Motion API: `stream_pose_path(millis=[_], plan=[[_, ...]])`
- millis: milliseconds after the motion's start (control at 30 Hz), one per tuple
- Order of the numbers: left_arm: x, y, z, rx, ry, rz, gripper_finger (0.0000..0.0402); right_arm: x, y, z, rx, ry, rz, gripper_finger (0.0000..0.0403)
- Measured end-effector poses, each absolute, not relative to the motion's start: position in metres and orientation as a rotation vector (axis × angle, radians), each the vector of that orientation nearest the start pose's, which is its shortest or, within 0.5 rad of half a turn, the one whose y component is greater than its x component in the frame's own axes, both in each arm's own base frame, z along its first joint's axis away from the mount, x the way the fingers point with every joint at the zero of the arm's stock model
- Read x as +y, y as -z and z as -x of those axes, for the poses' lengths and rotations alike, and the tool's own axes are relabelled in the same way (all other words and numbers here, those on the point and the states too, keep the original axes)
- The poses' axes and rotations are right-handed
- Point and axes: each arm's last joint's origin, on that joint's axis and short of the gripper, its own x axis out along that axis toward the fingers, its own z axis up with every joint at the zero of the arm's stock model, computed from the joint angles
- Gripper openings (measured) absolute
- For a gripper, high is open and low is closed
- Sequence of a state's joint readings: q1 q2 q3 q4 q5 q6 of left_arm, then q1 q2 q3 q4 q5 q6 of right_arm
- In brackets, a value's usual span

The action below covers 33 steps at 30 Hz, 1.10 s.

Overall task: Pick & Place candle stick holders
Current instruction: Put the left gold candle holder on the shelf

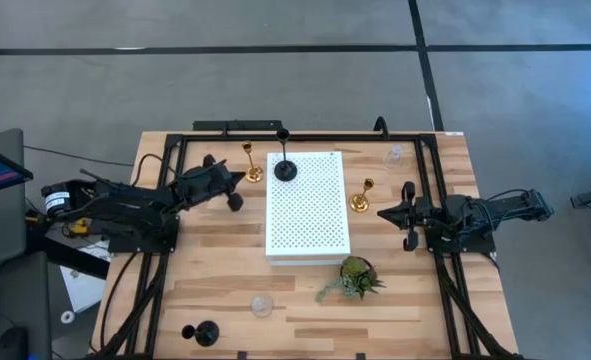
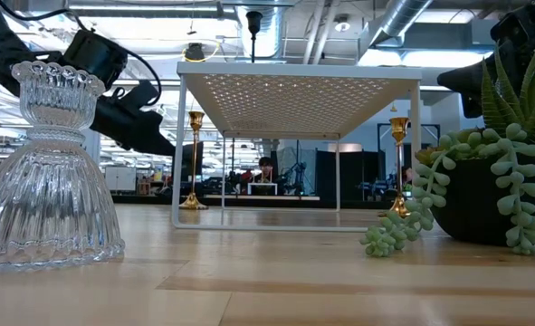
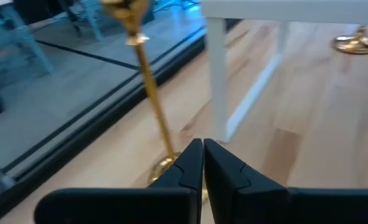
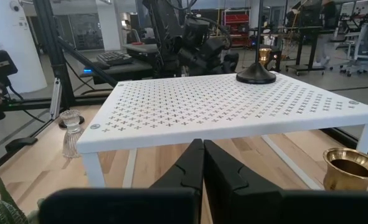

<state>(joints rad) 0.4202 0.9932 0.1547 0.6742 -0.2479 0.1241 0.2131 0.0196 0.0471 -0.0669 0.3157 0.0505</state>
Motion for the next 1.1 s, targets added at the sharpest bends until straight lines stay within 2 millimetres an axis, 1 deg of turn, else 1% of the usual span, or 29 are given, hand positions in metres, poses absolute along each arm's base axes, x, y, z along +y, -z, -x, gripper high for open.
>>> stream_pose_path(millis=[133,233,433,600,733,800,933,1100], plan=[[0.08,-0.167,-0.16,0.21,-0.689,-0.122,0.0026,0.011,-0.172,-0.094,0.036,0.104,-0.04,0.0001],[0.08,-0.168,-0.16,0.212,-0.688,-0.131,0.0045,0.011,-0.172,-0.094,0.036,0.103,-0.041,0.0001],[0.08,-0.171,-0.16,0.179,-0.689,-0.134,0.0097,0.011,-0.172,-0.094,0.036,0.104,-0.041,0.0001],[0.084,-0.176,-0.159,0.114,-0.716,-0.11,0.0146,0.011,-0.172,-0.094,0.036,0.104,-0.041,0.0001],[0.089,-0.175,-0.16,0.095,-0.74,-0.086,0.0184,0.011,-0.172,-0.094,0.036,0.104,-0.041,0.0001],[0.09,-0.173,-0.161,0.093,-0.724,-0.079,0.0199,0.011,-0.172,-0.094,0.036,0.104,-0.041,0.0001],[0.095,-0.169,-0.168,0.102,-0.699,-0.075,0.0214,0.011,-0.172,-0.094,0.035,0.104,-0.041,0.0001],[0.103,-0.172,-0.183,0.12,-0.703,-0.075,0.0211,0.011,-0.172,-0.094,0.036,0.103,-0.041,0.0001]])
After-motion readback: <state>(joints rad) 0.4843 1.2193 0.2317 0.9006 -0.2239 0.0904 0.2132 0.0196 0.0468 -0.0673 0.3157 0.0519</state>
